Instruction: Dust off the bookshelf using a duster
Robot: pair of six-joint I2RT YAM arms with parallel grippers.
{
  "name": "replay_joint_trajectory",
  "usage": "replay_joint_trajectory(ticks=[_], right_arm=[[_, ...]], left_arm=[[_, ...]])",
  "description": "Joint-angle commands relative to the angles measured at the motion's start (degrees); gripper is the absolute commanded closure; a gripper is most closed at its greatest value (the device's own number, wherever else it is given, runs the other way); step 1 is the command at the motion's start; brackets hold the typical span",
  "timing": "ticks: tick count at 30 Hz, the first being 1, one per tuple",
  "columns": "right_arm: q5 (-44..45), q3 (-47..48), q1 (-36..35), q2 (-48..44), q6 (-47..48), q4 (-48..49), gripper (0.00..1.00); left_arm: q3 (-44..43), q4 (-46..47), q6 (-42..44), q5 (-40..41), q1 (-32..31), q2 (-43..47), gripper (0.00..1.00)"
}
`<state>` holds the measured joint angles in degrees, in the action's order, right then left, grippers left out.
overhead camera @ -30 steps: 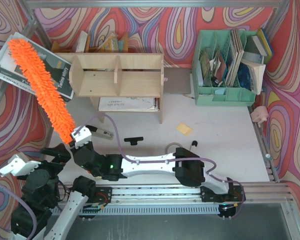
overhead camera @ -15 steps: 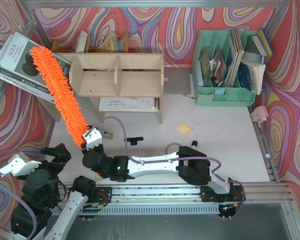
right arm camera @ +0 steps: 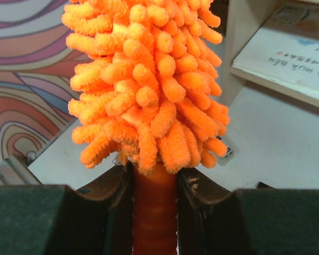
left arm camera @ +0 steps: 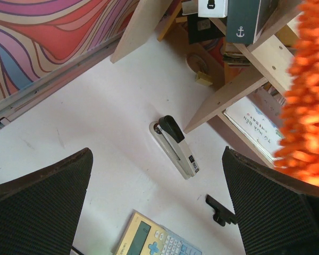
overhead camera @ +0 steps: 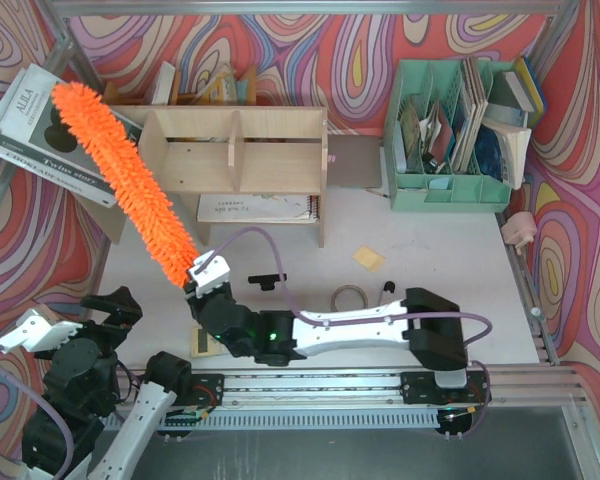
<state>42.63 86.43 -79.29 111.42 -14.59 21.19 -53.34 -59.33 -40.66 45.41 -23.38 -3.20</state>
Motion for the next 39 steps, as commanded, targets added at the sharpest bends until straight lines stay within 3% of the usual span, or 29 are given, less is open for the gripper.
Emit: replay_joint_trajectory(ticks=[1,8,21,39], right_arm=[[3.7,-3.4,-0.2,-8.1,-4.2,0.5,1.00],[4.9,-9.8,-1.0,-15.2,-17.0,-9.6,1.00],[4.7,-5.9,-5.0,-15.4,-40.8,-31.4,1.00],[0.4,-5.1,-5.9,-11.3,-36.5,-24.2,1.00]], left_arm=[[0.8,0.9,0.5,-0.1,-0.4,1.2,0.02],[0.8,0.9,0.5,-0.3,-0.3,1.2,0.02],[0.8,0.9,0.6,-0.7,-0.3,0.7,0.02],[0.5,0.6,0.5,-0.8,-2.6,1.4,0.02]])
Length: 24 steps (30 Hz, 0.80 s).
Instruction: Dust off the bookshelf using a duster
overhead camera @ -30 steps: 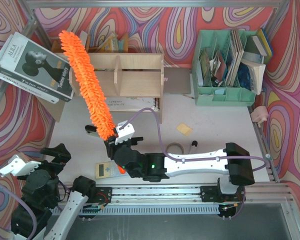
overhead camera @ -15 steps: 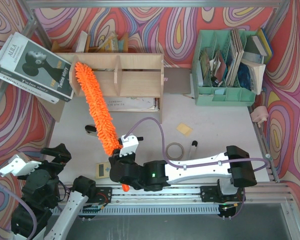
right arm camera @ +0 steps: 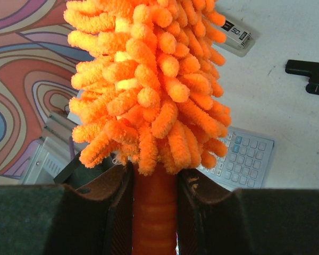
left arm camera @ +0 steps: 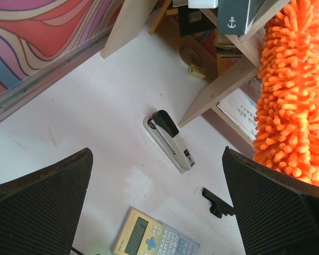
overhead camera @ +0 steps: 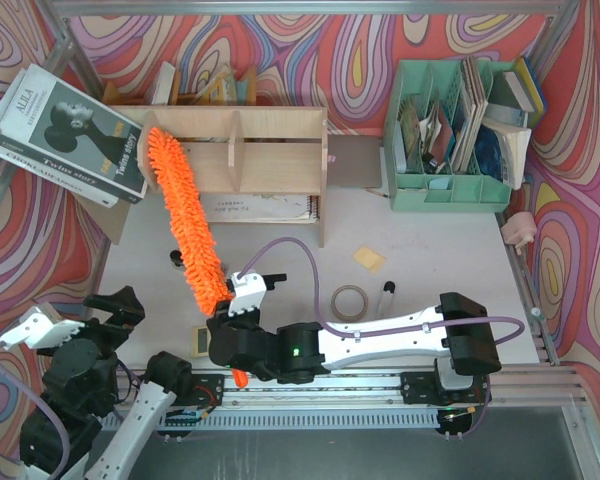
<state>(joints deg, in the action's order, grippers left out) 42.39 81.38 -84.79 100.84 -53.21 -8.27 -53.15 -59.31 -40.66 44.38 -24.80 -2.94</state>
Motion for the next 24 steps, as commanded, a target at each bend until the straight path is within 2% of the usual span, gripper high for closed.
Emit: replay_joint_trajectory(ticks=[1,4,14,24], right_arm=[[0.5,-0.4,-0.4,-1.0,2.9,5.9,1.00],[-0.5,-1.7,-0.4,-1.7,5.0,8.5,1.00],[0.2,-1.7,-0.4,-1.7,3.1,5.8,1.00],[11.3,-2.8,-0.4,-4.8,-14.4,-9.9,1.00]], left_arm=[[0.3,0.4,0.4,0.4,-1.4,1.3,0.02],[0.3,0.0,-0.1,1.1,-2.3,2.1,0.02],[0.3,-0.3,-0.6,2.2,-3.0,2.1,0.02],[0.4,-0.3,-0.6,2.2,-2.9,1.8,0.02]])
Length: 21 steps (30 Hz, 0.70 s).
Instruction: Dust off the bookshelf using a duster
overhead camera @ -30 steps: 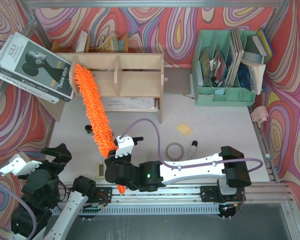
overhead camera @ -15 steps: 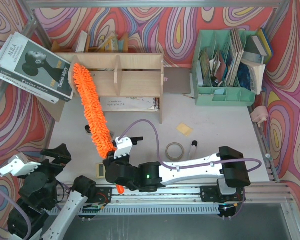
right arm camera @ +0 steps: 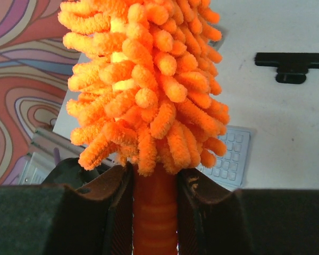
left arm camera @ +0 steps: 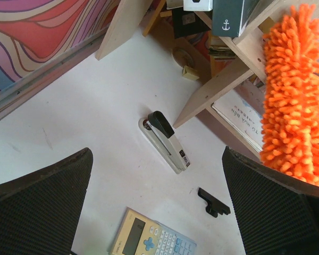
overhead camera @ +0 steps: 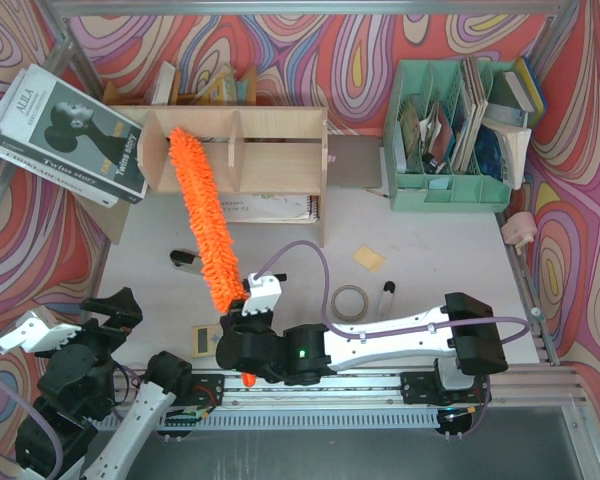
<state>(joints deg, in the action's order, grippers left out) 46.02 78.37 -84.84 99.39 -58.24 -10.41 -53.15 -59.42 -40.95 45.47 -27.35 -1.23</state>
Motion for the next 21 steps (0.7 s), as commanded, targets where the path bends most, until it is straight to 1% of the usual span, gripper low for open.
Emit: replay_joint_trajectory(ticks=[1,5,8,10,14,18,21], right_arm=[[8.3,0.6,-0.3,-3.3,-11.6,-9.7,1.00],[9.4,3.2,-0.3,-2.0,-17.4,-15.9,1.00],[8.4,5.8,-0.3,0.0,-17.0,-16.8,1.00],[6.5,6.6,-0.3,1.0,-12.6,-13.3,1.00],[0.8,6.6,-0.3,1.7,-2.6,-2.3,1.00],[-1.6,9.3,-0.3,4.7,-0.4,-1.6,1.00],[-1.1,9.1,-0.3,4.6,-1.0,-2.5,1.00]], left_arm=[[0.3,-0.3,-0.2,1.1,-0.4,0.2,0.02],[0.4,-0.3,-0.2,1.1,-0.4,0.1,0.02],[0.3,-0.2,-0.2,1.1,-0.4,0.2,0.02],[0.3,-0.2,-0.2,1.1,-0.4,0.1,0.02],[0.3,-0.2,-0.2,1.1,-0.4,0.1,0.02],[0.4,-0.2,-0.2,1.1,-0.4,0.0,0.02],[0.4,-0.2,-0.2,1.2,-0.4,0.0,0.02]])
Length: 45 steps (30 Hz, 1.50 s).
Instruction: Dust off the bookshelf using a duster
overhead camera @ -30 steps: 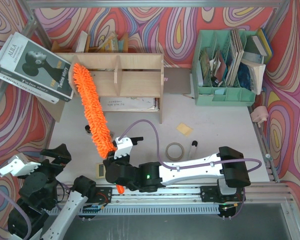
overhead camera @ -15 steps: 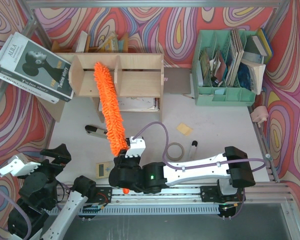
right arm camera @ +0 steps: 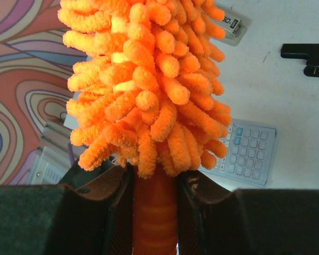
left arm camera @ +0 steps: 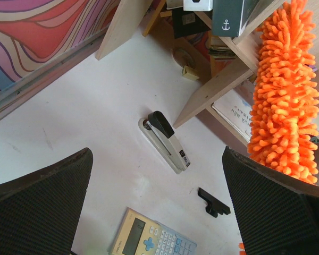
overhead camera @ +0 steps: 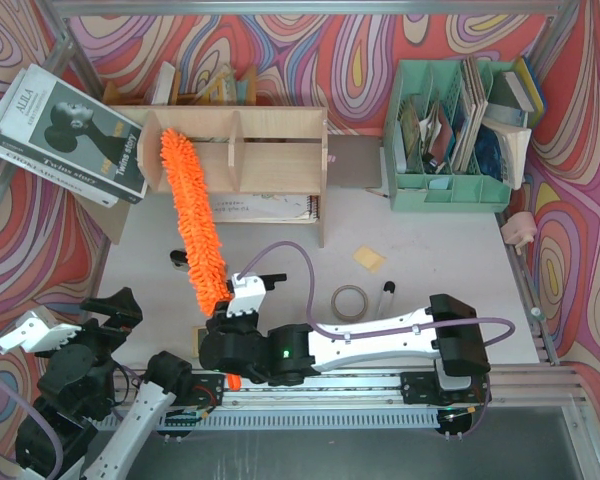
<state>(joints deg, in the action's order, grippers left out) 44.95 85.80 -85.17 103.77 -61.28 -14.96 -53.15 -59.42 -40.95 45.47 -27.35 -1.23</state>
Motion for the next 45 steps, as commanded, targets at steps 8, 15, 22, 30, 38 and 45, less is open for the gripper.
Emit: replay_joint_trajectory(ticks=[8,15,22,30,38,45], right_arm=[[11.0,-3.4,0.0,-7.1,-11.6,-9.1,1.00],[13.8,-3.7,0.0,-8.7,-15.5,-11.4,1.00],[16.4,-3.2,-0.2,-9.9,-11.1,-5.6,1.00],[18.2,-1.4,-2.6,-8.9,-9.9,-1.7,1.00],[15.1,6.1,-4.4,-1.3,-20.3,-12.5,1.00],[10.2,9.6,-4.3,4.7,-24.5,-16.1,1.00]], left_arm=[[0.4,-0.2,-0.2,1.1,-0.5,-0.5,0.02],[0.3,-0.2,-0.1,1.1,-0.4,-0.9,0.02],[0.3,-0.2,-0.1,1.0,-0.5,-0.9,0.02],[0.4,0.0,0.0,1.0,-0.5,-1.0,0.02],[0.5,0.1,0.0,0.6,-0.5,0.0,0.02],[0.4,0.3,0.2,0.2,-0.6,0.3,0.02]])
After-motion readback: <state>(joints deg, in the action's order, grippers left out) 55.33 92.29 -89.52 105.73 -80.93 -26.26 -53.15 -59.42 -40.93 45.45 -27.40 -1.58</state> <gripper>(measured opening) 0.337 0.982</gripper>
